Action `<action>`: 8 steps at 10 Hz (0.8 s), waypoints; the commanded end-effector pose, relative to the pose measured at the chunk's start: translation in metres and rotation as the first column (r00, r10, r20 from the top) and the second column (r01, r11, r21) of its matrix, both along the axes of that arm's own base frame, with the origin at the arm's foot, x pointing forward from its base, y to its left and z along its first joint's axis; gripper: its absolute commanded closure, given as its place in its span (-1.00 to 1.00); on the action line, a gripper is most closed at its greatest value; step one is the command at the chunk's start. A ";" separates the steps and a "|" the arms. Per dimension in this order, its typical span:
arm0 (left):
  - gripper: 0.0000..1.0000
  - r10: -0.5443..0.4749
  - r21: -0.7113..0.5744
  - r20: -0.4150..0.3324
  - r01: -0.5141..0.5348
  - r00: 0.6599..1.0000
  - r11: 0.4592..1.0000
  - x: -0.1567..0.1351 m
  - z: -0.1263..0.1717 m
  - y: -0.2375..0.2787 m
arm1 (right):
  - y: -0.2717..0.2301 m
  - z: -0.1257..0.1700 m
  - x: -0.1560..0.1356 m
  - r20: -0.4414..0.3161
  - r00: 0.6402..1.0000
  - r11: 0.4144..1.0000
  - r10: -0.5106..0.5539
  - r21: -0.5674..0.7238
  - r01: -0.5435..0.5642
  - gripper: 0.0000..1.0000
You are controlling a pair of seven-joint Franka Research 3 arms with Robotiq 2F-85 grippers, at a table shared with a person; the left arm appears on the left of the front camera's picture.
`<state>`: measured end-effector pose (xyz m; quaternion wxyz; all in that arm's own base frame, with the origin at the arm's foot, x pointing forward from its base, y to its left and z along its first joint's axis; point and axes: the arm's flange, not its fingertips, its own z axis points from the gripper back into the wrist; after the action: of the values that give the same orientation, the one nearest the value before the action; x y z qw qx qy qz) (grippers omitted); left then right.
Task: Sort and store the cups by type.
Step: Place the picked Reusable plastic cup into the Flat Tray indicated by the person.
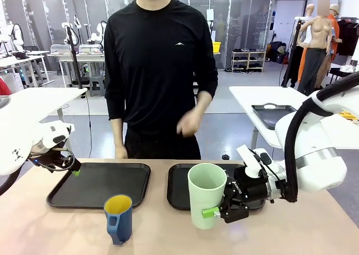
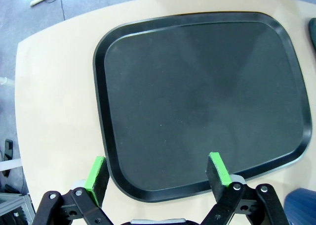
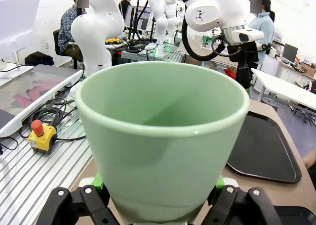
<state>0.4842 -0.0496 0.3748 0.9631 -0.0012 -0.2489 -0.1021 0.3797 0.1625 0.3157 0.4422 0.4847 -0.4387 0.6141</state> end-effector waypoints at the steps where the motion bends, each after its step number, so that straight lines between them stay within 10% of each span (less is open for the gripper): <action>1: -1.00 0.000 0.002 0.002 0.000 1.000 1.000 0.001 0.001 0.002 | 0.003 0.001 0.001 0.005 1.000 1.000 -0.007 -0.001 0.007 -0.09; 8: -1.00 0.000 0.002 0.002 0.000 1.000 1.000 0.001 0.001 0.002 | 0.003 0.001 0.001 0.005 1.000 1.000 -0.007 -0.001 0.007 -0.09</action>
<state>0.4842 -0.0496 0.3748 0.9631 -0.0012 -0.2489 -0.1021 0.3797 0.1625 0.3157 0.4422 0.4846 -0.4387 0.6141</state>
